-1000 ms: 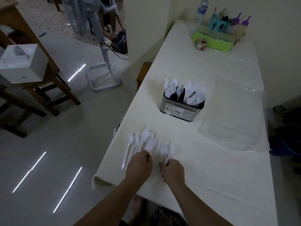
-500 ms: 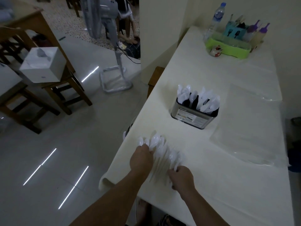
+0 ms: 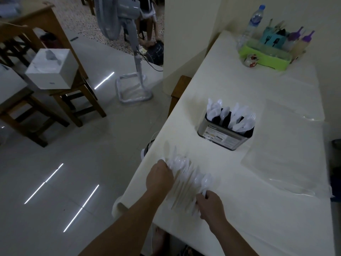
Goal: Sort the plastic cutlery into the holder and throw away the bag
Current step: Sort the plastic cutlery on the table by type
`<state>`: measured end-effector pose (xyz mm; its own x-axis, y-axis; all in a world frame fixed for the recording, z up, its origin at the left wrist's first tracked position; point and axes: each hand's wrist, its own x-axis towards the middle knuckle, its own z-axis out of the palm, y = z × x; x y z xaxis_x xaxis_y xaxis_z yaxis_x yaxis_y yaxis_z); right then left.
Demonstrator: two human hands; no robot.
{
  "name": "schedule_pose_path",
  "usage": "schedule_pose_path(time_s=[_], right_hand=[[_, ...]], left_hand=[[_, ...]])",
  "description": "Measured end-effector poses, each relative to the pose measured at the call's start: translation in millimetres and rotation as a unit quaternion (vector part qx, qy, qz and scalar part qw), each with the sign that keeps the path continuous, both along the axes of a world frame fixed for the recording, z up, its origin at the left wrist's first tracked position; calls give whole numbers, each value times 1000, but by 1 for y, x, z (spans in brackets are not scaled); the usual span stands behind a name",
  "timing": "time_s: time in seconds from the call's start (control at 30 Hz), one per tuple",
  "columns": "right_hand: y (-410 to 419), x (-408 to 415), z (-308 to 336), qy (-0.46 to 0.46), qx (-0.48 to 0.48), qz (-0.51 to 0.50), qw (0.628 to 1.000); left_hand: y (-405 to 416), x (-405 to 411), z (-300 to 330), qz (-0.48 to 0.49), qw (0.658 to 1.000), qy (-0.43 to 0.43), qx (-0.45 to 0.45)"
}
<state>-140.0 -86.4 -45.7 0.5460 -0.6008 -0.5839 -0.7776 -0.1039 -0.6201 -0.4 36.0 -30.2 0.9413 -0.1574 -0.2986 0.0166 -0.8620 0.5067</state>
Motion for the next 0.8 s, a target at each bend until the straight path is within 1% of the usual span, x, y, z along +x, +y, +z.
schedule_pose_path(time_s=[0.07, 0.13, 0.2, 0.27, 0.33, 0.4, 0.47, 0.57, 0.7, 0.73, 0.77, 0.8], right_hand=[[1, 2, 3, -7, -6, 11, 1000], [4, 4, 8, -32, -10, 15, 999], [8, 9, 16, -70, -12, 9, 997], [12, 16, 23, -99, -7, 9, 995], [16, 23, 27, -119, -4, 14, 993], [18, 30, 31, -130, -9, 29, 991], [18, 34, 34, -131, -27, 54, 990], [19, 36, 35, -126, -64, 97, 985], [27, 37, 29, -67, -148, 182, 970], [30, 37, 29, -46, -166, 212, 962], [33, 38, 30, -31, -182, 245, 952], [36, 39, 31, -24, -194, 274, 941]], left_hand=[[2, 0, 3, -9, 1000, 1, -29], [4, -3, 4, -11, 997, 17, -78], [3, -8, 6, -5, 989, 55, -139], [-1, -16, 10, -19, 977, 93, -192], [-6, -25, 12, -33, 967, 125, -221], [-8, -32, 11, -9, 954, 172, -246], [-8, -36, 11, 21, 938, 213, -274], [-6, -38, 14, 33, 907, 266, -324], [-3, -42, 21, 55, 878, 310, -361], [-3, -43, 23, 58, 874, 317, -364], [-1, -44, 24, 53, 878, 313, -358], [1, -45, 24, 46, 891, 298, -340]])
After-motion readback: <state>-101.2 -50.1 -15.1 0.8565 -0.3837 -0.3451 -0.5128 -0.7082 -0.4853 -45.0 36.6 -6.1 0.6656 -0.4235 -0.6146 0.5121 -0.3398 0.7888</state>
